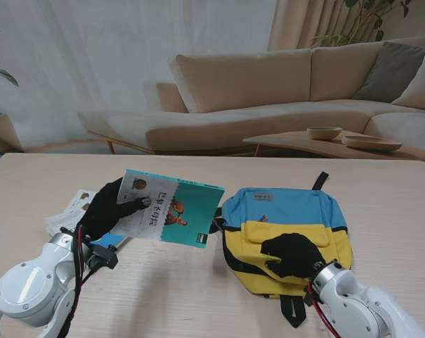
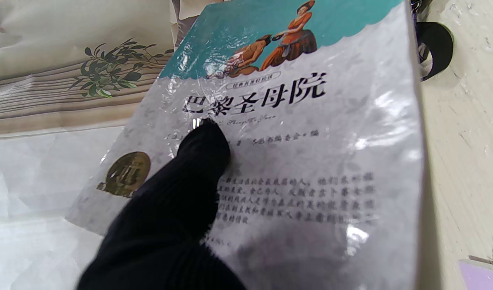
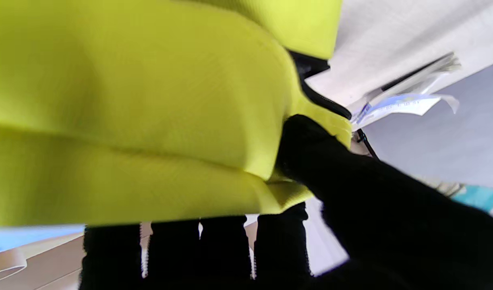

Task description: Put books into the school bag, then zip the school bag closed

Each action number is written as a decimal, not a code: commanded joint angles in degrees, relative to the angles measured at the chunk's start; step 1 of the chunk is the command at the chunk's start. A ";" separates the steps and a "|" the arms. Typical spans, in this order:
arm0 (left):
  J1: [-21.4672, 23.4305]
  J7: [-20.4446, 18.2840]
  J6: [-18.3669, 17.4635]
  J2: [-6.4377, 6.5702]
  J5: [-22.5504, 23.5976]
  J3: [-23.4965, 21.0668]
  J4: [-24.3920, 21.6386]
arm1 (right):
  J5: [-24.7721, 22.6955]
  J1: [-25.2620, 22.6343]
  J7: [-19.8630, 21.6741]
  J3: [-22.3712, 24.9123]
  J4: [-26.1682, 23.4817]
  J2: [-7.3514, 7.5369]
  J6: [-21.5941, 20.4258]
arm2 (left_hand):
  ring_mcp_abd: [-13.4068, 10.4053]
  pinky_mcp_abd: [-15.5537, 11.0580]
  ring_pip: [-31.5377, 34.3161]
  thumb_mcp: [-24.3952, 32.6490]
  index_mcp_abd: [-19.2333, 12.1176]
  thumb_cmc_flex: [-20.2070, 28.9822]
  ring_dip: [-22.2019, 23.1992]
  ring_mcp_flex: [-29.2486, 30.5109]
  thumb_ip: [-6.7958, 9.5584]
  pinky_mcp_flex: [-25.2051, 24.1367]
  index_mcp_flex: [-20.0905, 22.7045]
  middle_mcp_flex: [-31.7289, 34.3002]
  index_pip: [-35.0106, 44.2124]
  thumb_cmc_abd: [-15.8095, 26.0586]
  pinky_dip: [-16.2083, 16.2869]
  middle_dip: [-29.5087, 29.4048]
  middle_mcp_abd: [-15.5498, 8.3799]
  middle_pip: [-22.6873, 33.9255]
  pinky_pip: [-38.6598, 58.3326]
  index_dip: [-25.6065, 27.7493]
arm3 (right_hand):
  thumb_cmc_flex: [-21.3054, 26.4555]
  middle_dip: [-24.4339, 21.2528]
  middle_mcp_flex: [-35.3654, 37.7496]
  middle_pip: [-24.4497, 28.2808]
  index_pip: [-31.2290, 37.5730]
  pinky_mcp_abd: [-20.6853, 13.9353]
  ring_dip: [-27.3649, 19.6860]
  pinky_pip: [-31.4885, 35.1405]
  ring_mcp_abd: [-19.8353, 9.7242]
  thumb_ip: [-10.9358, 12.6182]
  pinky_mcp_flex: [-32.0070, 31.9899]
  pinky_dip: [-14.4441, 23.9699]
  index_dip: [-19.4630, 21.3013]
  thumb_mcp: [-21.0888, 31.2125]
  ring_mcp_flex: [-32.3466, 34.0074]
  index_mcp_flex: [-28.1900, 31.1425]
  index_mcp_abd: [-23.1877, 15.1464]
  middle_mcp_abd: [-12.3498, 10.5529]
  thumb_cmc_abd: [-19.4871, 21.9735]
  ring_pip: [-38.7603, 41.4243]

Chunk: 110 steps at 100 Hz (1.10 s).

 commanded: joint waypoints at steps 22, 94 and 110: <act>0.91 -1.05 -0.50 -0.11 0.58 -0.83 -1.08 | 4.78 4.75 0.48 -4.87 -5.54 -1.72 8.09 | 1.12 0.94 2.56 13.31 -7.41 7.24 1.09 1.81 1.67 1.36 12.31 1.02 14.65 8.95 1.56 2.66 -3.20 7.27 3.91 10.19 | 5.35 5.29 7.23 9.48 3.61 0.83 4.82 14.91 2.96 -2.40 10.32 6.07 7.54 -0.63 10.01 4.23 -6.40 1.53 2.71 17.09; 1.87 -3.18 10.48 0.29 2.76 -0.14 -2.83 | 6.24 17.78 -8.53 -15.11 -6.75 -4.72 22.98 | 1.20 0.31 4.17 12.92 -7.62 7.24 1.76 2.14 2.13 2.79 11.22 0.71 14.47 9.22 2.30 2.77 -2.93 8.02 5.48 10.06 | 7.32 8.79 6.50 14.93 3.29 1.26 6.61 16.73 3.76 -2.79 10.29 7.31 13.00 -2.36 9.81 4.69 -5.84 3.22 4.20 24.02; 0.02 -3.22 14.60 0.13 1.86 1.50 -2.20 | 6.20 19.64 -9.97 -17.69 -7.12 -5.27 24.89 | 1.08 0.11 4.40 12.83 -7.72 7.24 1.77 2.28 2.17 3.14 10.84 0.64 14.53 9.30 2.37 2.61 -2.85 8.16 5.68 9.92 | 7.19 8.81 6.64 14.84 3.09 1.27 6.59 16.91 3.74 -2.79 10.53 7.43 13.11 -2.34 9.94 4.72 -5.92 3.14 4.12 24.07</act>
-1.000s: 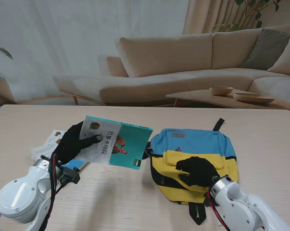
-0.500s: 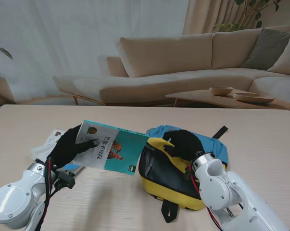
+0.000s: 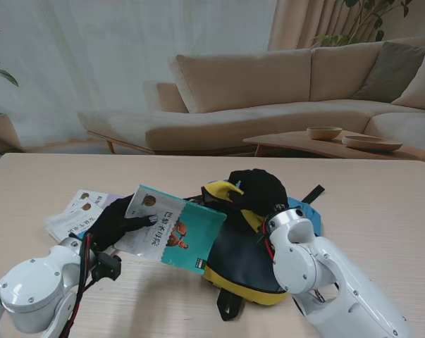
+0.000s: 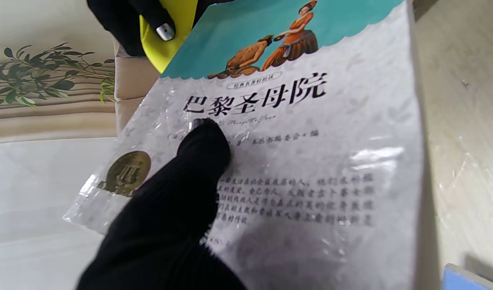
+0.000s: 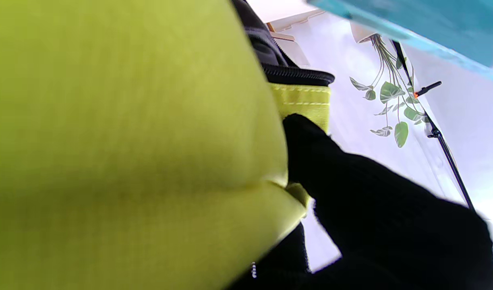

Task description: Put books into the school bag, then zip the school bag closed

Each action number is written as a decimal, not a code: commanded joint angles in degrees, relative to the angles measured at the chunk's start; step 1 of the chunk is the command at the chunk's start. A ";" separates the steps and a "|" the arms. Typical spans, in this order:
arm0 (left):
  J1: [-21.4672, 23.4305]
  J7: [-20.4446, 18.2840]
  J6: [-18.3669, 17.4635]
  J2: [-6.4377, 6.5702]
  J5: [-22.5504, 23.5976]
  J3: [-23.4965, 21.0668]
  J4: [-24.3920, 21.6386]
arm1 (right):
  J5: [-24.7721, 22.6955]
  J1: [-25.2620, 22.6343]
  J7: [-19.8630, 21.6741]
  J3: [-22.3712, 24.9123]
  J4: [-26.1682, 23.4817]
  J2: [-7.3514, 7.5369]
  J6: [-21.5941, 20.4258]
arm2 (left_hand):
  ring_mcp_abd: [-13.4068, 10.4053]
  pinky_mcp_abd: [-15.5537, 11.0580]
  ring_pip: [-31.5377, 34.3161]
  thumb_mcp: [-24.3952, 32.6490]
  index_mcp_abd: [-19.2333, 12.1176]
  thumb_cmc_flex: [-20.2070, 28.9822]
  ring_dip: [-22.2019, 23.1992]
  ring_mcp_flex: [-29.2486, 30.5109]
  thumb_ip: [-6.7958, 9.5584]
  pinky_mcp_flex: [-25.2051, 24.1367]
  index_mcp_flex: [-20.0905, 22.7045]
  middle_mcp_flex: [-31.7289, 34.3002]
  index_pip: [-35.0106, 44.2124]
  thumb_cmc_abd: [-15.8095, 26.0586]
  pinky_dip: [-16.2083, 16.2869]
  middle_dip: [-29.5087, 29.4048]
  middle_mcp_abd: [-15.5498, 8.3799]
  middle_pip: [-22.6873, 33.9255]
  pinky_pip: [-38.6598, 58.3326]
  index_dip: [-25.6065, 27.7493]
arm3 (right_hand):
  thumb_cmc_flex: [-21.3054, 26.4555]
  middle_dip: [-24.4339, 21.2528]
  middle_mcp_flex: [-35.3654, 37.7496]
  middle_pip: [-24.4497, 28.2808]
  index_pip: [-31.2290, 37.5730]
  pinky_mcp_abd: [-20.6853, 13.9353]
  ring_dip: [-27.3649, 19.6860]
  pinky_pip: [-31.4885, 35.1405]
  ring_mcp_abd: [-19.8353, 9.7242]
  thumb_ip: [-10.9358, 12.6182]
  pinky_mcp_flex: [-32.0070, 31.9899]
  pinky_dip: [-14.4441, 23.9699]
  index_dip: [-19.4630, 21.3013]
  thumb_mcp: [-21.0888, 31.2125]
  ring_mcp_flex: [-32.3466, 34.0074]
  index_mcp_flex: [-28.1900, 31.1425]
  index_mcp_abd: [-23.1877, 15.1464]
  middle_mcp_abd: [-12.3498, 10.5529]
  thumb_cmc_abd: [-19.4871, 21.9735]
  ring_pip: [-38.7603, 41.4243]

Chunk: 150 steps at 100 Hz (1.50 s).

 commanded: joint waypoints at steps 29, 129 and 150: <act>-3.75 0.80 5.83 -1.41 -2.38 3.28 1.31 | 2.20 4.27 -2.08 -6.42 -1.59 -2.80 4.68 | 1.13 0.23 3.68 12.92 -7.70 7.24 1.49 2.38 2.17 2.86 10.36 1.01 14.68 9.36 2.00 2.21 -2.74 7.22 5.23 8.97 | 5.00 0.85 1.05 0.96 2.84 1.03 0.69 3.41 0.88 -0.64 0.81 1.27 2.38 0.67 1.71 2.59 -7.40 1.59 2.33 1.25; -9.53 8.18 15.18 -3.99 -1.91 7.63 5.64 | 10.86 5.63 -10.50 -15.08 0.94 -7.66 12.19 | 0.96 -0.55 3.12 12.82 -7.67 7.24 0.75 1.84 1.81 3.45 8.94 0.05 15.63 9.89 0.63 1.32 -2.87 7.18 5.88 7.37 | 6.53 -1.76 1.11 -1.48 3.12 3.96 -3.94 8.16 4.87 -2.15 19.99 -4.72 -0.71 -0.07 11.02 3.35 -5.78 3.07 2.08 -1.32; -9.71 8.72 16.58 -4.29 -2.30 7.28 6.14 | 14.40 7.87 -13.24 -17.43 4.90 -9.95 14.09 | 1.03 -0.69 3.05 12.69 -7.63 7.24 0.70 1.68 1.78 3.27 8.47 -0.13 15.42 9.91 0.44 1.20 -2.73 7.06 5.83 7.01 | 7.07 -3.17 0.85 -2.58 3.36 5.45 -5.13 5.72 5.35 -2.25 23.07 -9.69 -1.50 -0.14 10.82 3.55 -5.09 3.40 1.82 -3.84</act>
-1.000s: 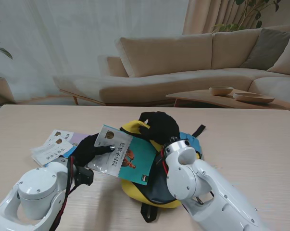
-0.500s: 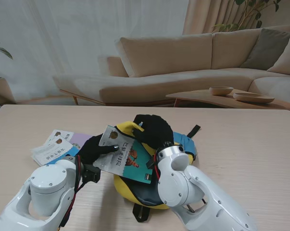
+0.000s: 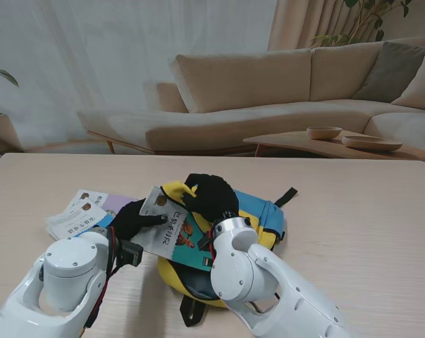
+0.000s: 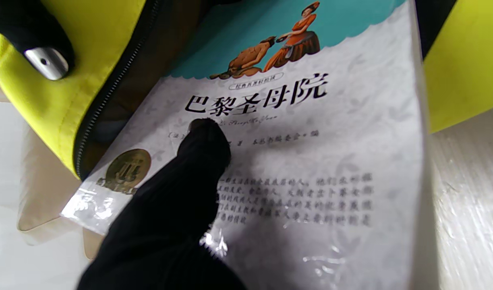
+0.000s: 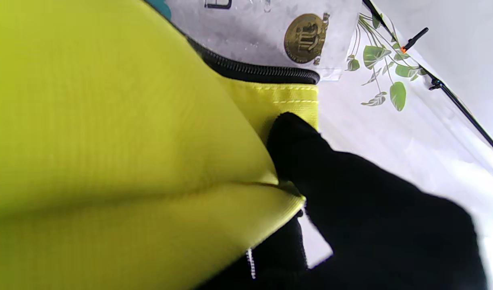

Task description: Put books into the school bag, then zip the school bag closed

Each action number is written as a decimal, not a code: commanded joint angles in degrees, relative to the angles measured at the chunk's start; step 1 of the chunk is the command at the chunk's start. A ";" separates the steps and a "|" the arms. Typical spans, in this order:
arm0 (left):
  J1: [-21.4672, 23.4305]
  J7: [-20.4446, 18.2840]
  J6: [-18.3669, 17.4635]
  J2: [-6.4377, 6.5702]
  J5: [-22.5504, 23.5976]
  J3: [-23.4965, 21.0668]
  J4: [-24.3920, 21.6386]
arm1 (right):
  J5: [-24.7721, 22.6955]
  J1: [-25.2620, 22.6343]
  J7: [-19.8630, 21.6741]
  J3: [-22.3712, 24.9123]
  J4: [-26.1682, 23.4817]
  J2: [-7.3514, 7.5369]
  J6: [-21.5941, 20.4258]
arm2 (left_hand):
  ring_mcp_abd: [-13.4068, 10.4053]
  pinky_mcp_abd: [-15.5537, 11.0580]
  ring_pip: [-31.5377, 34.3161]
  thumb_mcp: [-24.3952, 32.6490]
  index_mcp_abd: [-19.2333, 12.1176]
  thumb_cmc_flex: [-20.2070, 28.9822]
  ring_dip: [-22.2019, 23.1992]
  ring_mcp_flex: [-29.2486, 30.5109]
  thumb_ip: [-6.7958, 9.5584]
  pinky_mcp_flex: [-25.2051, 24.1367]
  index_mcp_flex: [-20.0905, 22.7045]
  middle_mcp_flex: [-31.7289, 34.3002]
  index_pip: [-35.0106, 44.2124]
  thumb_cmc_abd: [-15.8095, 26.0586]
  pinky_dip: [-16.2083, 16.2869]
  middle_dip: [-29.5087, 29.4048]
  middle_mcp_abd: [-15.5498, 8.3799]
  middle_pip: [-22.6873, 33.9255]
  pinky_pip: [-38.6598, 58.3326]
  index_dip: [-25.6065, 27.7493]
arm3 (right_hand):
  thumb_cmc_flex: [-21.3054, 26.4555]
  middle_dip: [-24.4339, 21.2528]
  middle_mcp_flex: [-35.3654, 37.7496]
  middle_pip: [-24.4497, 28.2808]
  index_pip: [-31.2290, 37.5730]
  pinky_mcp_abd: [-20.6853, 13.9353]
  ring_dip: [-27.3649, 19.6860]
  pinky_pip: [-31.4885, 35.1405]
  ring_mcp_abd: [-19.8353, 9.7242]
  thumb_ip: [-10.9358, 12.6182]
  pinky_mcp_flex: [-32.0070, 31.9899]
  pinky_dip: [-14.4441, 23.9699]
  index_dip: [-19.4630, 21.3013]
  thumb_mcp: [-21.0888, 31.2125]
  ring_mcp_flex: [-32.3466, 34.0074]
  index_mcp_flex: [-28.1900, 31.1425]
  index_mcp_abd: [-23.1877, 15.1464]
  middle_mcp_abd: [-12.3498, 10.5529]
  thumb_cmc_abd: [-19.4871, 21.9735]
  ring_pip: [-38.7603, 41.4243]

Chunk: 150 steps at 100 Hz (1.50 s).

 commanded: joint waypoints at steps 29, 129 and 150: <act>-0.56 0.07 2.86 -1.17 -2.45 0.99 -0.01 | 3.57 1.33 -1.22 -1.95 2.38 -3.46 1.54 | 1.79 -1.75 2.78 12.25 -6.48 7.24 0.68 1.99 1.65 4.86 6.11 0.57 13.07 9.99 -0.45 0.85 -1.35 4.44 7.55 3.32 | 4.63 -1.96 0.71 -1.70 3.68 1.10 -1.80 -1.35 2.09 0.04 2.71 -4.22 -0.06 0.58 2.39 3.71 -6.83 1.41 1.96 -3.41; -11.19 5.72 6.60 -5.28 -9.57 9.85 12.66 | 4.51 -0.21 -1.26 -0.96 -0.80 -3.18 1.05 | 1.19 -2.42 0.08 11.95 -5.80 7.24 -0.70 -0.22 1.10 1.98 3.95 -1.15 14.46 10.55 -2.74 0.17 -2.40 3.27 5.88 -1.10 | 4.83 -2.09 0.68 -1.79 3.57 0.30 -1.62 -1.46 2.41 0.14 2.74 -6.47 0.40 0.61 2.51 3.99 -6.67 1.61 1.93 -3.77; -13.08 5.95 6.85 -5.82 -10.73 11.12 14.49 | 4.58 -0.19 -1.12 -0.88 -0.82 -3.13 1.05 | 1.02 -2.53 -0.70 11.86 -5.59 7.24 -1.10 -0.56 1.04 1.53 3.51 -1.28 13.59 10.36 -2.93 -0.04 -2.28 2.40 5.39 -2.37 | 4.78 -2.07 0.72 -1.78 3.57 0.24 -1.59 -1.36 2.43 0.13 2.81 -6.67 0.44 0.58 2.50 4.02 -6.60 1.55 1.90 -3.79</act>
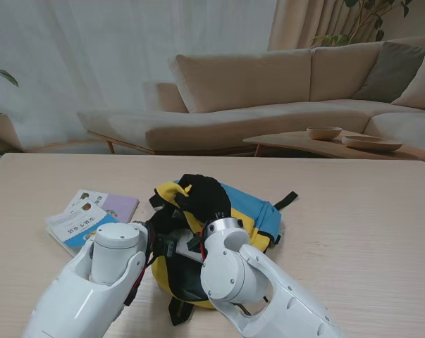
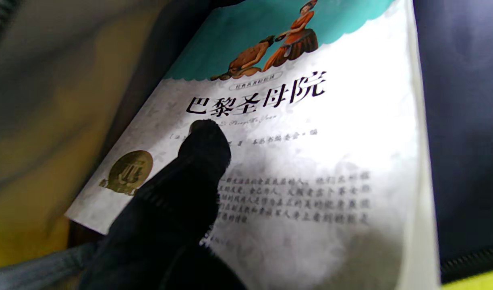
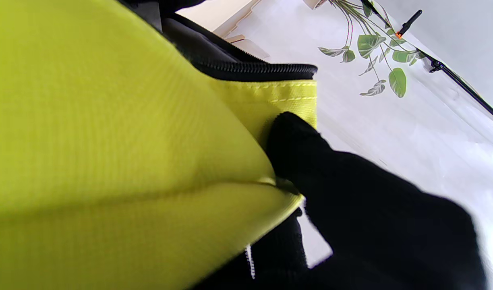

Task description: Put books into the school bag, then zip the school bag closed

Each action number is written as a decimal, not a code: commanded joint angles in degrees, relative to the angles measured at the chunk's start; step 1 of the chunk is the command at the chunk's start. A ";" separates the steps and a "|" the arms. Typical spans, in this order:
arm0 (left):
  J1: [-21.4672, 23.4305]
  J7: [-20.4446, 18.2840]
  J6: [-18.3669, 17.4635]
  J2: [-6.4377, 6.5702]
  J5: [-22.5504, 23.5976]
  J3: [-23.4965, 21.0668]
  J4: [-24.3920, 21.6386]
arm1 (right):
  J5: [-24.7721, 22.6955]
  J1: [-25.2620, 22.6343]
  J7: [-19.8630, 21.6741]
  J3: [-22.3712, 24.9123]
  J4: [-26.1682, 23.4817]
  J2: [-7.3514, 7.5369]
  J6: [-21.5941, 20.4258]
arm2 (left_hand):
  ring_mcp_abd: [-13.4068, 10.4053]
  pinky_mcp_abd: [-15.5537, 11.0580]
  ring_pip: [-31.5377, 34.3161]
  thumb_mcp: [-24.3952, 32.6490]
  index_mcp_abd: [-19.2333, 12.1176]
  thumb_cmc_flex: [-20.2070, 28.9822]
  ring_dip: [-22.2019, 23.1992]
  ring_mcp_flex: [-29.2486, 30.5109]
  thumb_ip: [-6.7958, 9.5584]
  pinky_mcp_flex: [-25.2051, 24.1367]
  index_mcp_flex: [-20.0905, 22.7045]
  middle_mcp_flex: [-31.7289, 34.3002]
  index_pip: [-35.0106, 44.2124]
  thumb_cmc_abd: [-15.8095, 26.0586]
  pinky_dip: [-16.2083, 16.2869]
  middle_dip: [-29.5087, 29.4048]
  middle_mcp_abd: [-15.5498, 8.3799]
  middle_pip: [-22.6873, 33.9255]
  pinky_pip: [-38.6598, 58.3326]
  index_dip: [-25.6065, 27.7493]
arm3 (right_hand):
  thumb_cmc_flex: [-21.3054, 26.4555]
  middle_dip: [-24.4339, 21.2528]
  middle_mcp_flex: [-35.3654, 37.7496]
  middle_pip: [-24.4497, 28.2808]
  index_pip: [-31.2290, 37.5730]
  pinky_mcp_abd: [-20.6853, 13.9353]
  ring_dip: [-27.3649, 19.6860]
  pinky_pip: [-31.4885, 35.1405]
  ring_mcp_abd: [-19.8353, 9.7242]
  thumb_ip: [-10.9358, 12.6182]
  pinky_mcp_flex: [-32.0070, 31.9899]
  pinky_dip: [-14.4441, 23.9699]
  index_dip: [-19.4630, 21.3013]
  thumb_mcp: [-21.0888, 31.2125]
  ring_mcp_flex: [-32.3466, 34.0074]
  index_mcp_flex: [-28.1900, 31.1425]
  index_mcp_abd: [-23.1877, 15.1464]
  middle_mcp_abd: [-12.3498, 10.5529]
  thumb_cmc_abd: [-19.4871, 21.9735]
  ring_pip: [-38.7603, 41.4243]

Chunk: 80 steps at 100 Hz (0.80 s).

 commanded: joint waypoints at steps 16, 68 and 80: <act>-1.27 0.34 -0.68 -1.53 -1.64 0.78 0.74 | 0.24 -0.23 0.84 -0.09 -0.93 -0.53 -0.62 | 0.99 -2.28 -0.20 11.42 -5.65 7.24 -1.00 -0.49 0.88 0.79 4.58 -0.56 13.26 10.51 -0.69 0.14 -3.12 2.33 4.37 1.20 | 4.70 -0.79 0.74 -0.55 3.54 -0.34 0.24 0.30 1.15 0.13 2.18 -0.67 0.60 0.60 2.51 3.51 -7.31 0.94 1.92 -0.39; -1.84 -2.59 -0.48 -0.56 1.00 1.69 1.31 | 0.71 -0.09 0.70 0.21 -0.65 -0.63 -0.50 | -2.02 -4.62 -11.83 4.14 -1.16 7.23 -7.76 -11.64 3.70 -11.22 -8.50 -9.86 3.88 6.52 -5.66 -2.96 -0.70 -12.70 -8.20 -18.87 | 4.69 -0.79 0.74 -0.59 3.56 -0.53 0.28 0.43 1.18 0.13 2.14 -1.03 0.69 0.62 2.36 3.61 -7.23 0.96 1.89 -0.41; -1.44 -3.51 0.17 -0.12 2.25 1.43 0.32 | 0.82 -0.16 0.73 0.32 -0.67 -0.60 -0.56 | -3.54 -6.06 -16.08 7.21 0.83 -0.85 -10.26 -18.39 5.88 -17.46 -15.83 -22.14 -1.98 7.42 -7.92 -17.12 -0.06 -6.03 -12.96 -25.41 | 4.66 -0.77 0.79 -0.56 3.55 -0.35 0.31 0.45 1.23 0.13 2.01 -1.12 0.71 0.66 2.35 3.61 -7.29 1.01 1.88 -0.37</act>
